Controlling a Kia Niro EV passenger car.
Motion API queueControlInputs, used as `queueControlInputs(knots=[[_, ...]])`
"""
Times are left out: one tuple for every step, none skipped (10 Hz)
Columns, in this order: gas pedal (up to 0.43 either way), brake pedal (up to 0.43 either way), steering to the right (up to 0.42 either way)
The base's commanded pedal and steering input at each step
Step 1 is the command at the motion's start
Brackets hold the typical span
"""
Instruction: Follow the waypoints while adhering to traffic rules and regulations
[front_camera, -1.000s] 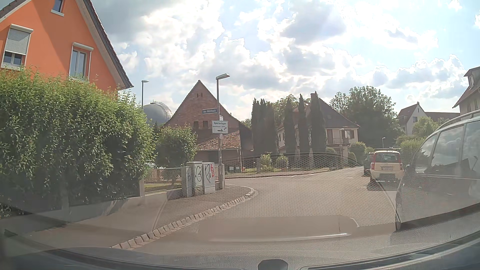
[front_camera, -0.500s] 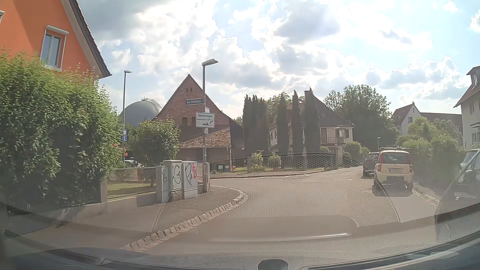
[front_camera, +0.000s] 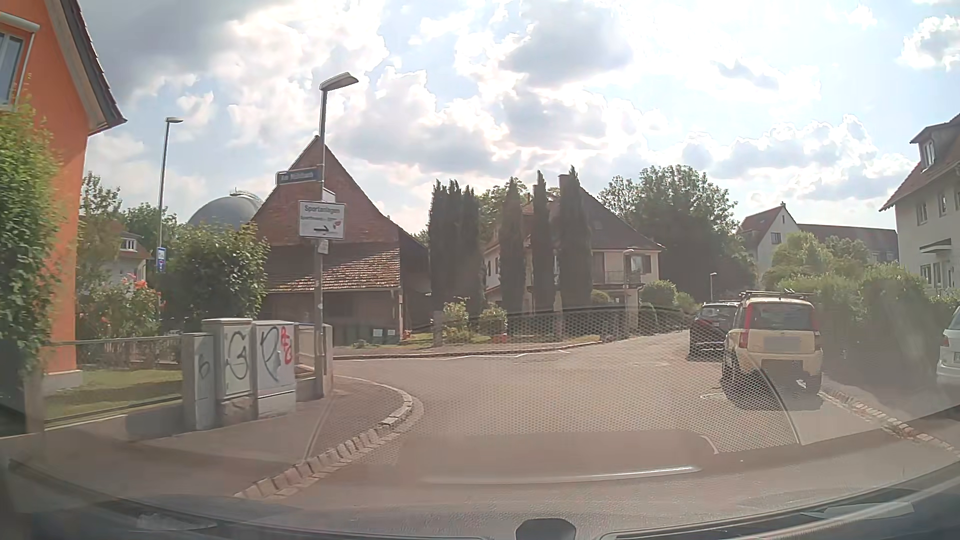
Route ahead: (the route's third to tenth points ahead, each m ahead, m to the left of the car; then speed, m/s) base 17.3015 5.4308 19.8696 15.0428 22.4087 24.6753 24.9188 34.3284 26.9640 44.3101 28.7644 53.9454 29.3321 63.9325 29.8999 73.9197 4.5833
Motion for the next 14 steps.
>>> queueControlInputs(knots=[[0.197, 0.000, 0.206], [0.157, 0.000, 0.206], [0.000, 0.000, 0.205], [0.000, 0.000, 0.200], [0.000, 0.000, 0.191], [0.000, 0.000, 0.179], [0.000, 0.000, 0.165], [0.000, 0.006, 0.154], [0.000, 0.043, 0.142], [0.000, 0.085, 0.130], [0.000, 0.122, 0.115], [0.000, 0.146, 0.102], [0.000, 0.152, 0.085], [0.000, 0.165, 0.065]])
